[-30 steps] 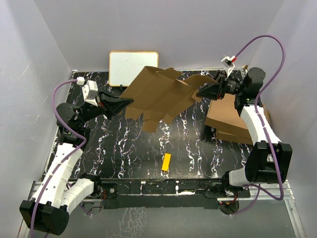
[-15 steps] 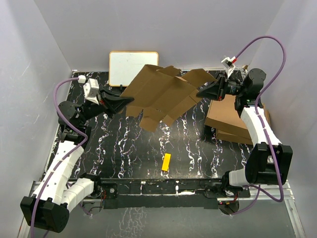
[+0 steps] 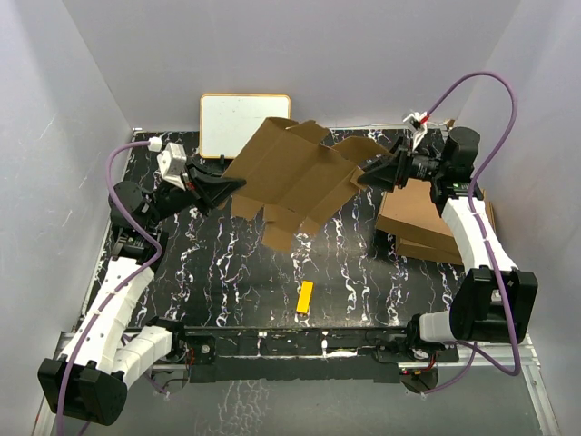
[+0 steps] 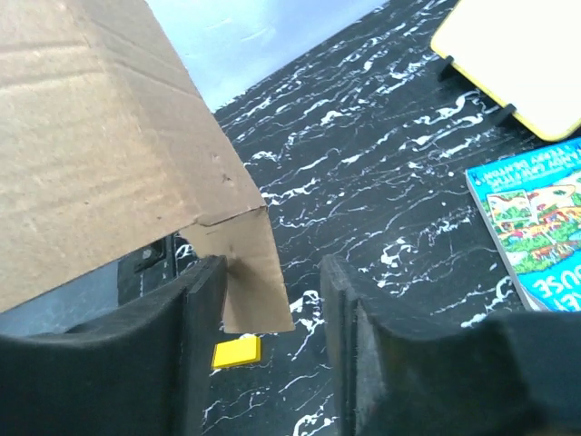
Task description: Fold the paper box
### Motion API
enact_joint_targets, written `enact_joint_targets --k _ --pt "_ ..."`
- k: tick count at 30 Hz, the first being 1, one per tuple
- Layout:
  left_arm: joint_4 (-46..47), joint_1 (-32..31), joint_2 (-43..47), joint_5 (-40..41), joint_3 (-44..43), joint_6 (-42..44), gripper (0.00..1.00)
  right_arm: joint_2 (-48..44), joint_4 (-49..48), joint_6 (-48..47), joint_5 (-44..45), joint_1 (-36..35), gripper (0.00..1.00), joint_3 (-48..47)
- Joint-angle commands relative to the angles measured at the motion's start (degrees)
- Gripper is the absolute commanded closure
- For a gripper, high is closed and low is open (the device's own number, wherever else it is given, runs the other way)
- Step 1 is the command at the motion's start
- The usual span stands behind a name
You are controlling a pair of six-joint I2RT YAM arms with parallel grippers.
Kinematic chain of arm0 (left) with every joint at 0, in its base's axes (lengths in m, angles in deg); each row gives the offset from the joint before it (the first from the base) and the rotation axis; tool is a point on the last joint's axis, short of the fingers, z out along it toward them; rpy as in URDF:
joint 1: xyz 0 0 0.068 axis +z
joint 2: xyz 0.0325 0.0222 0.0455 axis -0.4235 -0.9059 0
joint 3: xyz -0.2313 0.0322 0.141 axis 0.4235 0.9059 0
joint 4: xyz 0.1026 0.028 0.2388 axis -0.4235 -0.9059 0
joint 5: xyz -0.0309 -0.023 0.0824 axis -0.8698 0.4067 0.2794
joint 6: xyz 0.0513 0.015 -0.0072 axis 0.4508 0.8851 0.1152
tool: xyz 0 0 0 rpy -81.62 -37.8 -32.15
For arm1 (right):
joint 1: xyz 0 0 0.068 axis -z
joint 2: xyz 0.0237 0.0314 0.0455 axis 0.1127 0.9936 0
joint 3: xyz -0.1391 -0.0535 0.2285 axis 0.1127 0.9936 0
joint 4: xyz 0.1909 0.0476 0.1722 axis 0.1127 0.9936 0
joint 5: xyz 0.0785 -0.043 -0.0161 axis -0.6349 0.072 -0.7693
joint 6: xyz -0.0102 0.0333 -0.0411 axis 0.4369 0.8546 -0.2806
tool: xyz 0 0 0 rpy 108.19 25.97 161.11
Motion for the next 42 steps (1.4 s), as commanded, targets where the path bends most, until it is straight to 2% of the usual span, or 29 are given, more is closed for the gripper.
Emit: enact_joint_targets --k 1,5,9,17,22,27,32,36,37,39,42 --pt "-4.6 0.7 1.9 1.0 1.0 2.1 1.0 -4.1 14.2 -20.3 5.2 0.6 0.41 1.5" --pt "-16.1 0.8 3.2 2.3 0.1 6.7 1.0 -8.1 19.6 -31.8 8.8 4.2 0.19 6.1" --pt "-24.4 0.9 2.6 2.5 -0.6 9.5 1.0 -10.9 20.2 -38.5 9.7 6.0 0.01 9.8" --pt "-34.5 1.2 -4.2 0.9 -1.2 13.4 1.0 -8.0 19.9 -45.3 0.6 5.8 0.01 11.7" --pt "-41.8 1.2 -9.1 5.2 -2.5 20.6 1.0 -6.8 17.2 -45.5 3.7 3.4 0.01 15.3" --pt "-40.8 1.2 -11.8 6.7 -1.3 21.5 1.0 -5.9 16.3 -48.1 9.3 -1.9 0.0 18.0" --pt "-38.8 1.2 -14.0 6.2 -0.6 19.6 1.0 -5.9 17.3 -55.7 9.8 -8.3 0.02 20.6" --pt "-38.1 1.2 -15.2 6.8 -0.5 17.9 1.0 -6.1 16.5 -62.4 10.7 -15.4 0.12 23.6" --pt "-37.9 1.3 -15.4 7.0 -0.7 16.9 1.0 -5.8 14.2 -59.9 13.2 -17.2 0.15 23.9" --pt "-37.4 1.2 -15.9 7.3 -1.4 15.0 1.0 -4.1 6.4 -49.2 17.1 -19.6 0.18 24.1" --pt "-35.2 1.2 -15.6 8.3 -1.9 10.8 1.0 0.1 -4.3 -27.2 15.8 -19.8 0.18 22.3"
